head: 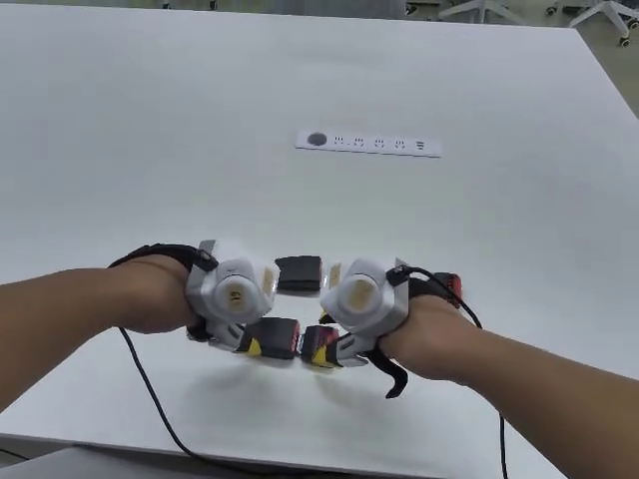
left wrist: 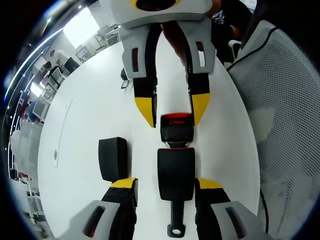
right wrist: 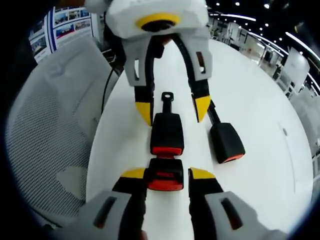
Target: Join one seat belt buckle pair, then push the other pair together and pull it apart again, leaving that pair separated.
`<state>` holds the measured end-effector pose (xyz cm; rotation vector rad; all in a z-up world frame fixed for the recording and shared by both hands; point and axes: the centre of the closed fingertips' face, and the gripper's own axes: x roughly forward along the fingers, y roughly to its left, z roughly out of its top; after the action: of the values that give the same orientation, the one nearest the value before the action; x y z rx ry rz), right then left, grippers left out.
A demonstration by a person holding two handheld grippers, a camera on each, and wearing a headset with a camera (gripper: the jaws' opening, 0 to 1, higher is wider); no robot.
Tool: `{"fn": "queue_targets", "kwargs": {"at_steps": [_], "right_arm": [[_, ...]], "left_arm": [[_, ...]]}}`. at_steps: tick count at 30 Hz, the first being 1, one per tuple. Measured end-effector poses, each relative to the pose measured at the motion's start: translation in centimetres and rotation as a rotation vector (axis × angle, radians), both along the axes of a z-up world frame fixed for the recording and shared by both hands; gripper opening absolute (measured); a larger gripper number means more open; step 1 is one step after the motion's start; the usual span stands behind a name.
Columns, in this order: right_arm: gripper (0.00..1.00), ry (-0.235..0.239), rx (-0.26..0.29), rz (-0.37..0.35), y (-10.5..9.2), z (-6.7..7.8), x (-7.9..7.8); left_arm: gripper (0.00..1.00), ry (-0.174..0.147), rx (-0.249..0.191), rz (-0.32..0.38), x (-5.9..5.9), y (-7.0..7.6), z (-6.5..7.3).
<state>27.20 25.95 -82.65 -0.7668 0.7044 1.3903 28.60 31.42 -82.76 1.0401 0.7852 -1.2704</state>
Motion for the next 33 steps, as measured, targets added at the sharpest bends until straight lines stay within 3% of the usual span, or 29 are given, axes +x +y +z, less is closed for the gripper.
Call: {"fn": "queue_targets", "kwargs": {"at_steps": [2,6,13,16,18,20,22,26,29,33], "right_arm": [[0.32,-0.006,0.007,0.000,-0.2,0.5,0.3],[0.32,-0.014,0.013,-0.022,-1.4,1.2,1.5],[0.33,-0.043,-0.003,-0.099,-6.3,1.7,3.8],[0.33,-0.058,-0.017,-0.116,-8.4,1.7,4.9],[0.33,-0.070,-0.032,-0.132,-10.0,1.6,5.8],[0.33,-0.063,-0.047,-0.169,-11.8,1.3,6.7],[0.33,-0.086,-0.079,-0.160,-13.3,1.0,7.5],[0.34,-0.086,-0.103,-0.159,-15.6,0.5,8.7],[0.35,-0.084,-0.113,-0.153,-16.6,0.4,8.9],[0.35,-0.050,-0.119,-0.163,-17.6,-0.2,9.0]], "left_arm": [[0.50,0.009,-0.009,0.009,0.5,-0.2,0.4],[0.46,-0.027,-0.039,0.059,2.9,-0.7,1.4],[0.47,-0.041,-0.085,0.107,6.2,-1.6,2.4],[0.47,-0.042,-0.104,0.120,6.9,-2.1,2.8],[0.47,-0.011,-0.113,0.136,7.3,-2.5,2.3],[0.47,-0.015,-0.100,0.124,7.8,-2.5,1.9],[0.47,-0.008,-0.092,0.114,8.5,-2.7,1.2],[0.47,0.005,-0.063,0.074,8.8,-2.6,0.3],[0.47,0.013,-0.027,0.051,8.8,-2.0,-0.6],[0.45,0.048,-0.025,0.056,8.7,-1.7,-1.5]]}}
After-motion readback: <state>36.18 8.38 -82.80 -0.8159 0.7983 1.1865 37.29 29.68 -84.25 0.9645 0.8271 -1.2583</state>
